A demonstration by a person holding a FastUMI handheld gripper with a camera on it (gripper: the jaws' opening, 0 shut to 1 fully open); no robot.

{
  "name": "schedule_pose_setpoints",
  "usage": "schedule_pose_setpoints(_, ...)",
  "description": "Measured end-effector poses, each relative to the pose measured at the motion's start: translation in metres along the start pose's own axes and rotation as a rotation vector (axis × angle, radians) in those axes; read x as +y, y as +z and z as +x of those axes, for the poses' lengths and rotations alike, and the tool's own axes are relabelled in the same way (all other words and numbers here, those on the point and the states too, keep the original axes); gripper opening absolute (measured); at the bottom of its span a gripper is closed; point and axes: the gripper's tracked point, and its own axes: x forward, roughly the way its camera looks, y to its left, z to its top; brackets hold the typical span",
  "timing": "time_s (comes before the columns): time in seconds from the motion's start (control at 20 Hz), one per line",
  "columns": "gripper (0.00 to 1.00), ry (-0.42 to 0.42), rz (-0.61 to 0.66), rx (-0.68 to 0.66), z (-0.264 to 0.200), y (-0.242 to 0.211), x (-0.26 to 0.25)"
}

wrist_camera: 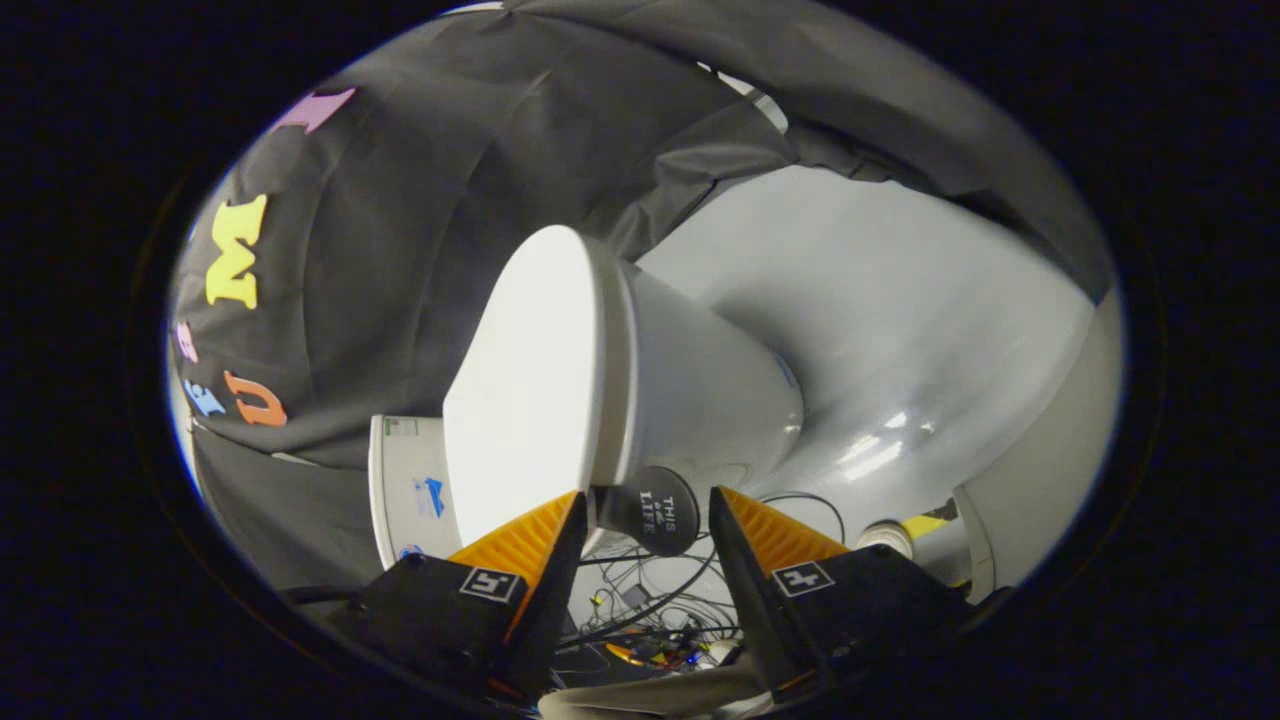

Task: Open the toilet lid.

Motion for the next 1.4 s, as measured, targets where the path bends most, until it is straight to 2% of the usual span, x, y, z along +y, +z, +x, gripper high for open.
schedule_pose_setpoints(0.1,0.66,0.034,-0.022,0.011,0.0,-0.006,0.002)
schedule_pose_setpoints(0.25,0.48,0.027,-0.075,-0.005,-0.003,-0.004,0.002)
schedule_pose_setpoints(0.4,0.3,0.036,-0.039,-0.035,-0.005,0.002,0.0)
schedule_pose_setpoints(0.5,0.24,0.083,-0.026,-0.058,-0.009,0.004,0.009)
schedule_pose_setpoints(0.65,0.08,0.117,-0.035,-0.1,-0.018,0.009,0.02)
schedule_pose_setpoints(0.9,0.04,0.091,-0.079,-0.15,-0.03,0.014,0.042)
schedule_pose_setpoints(1.15,0.04,0.153,-0.134,-0.181,-0.052,0.02,0.087)
schedule_pose_setpoints(1.4,0.04,0.155,-0.212,-0.185,-0.067,0.015,0.121)
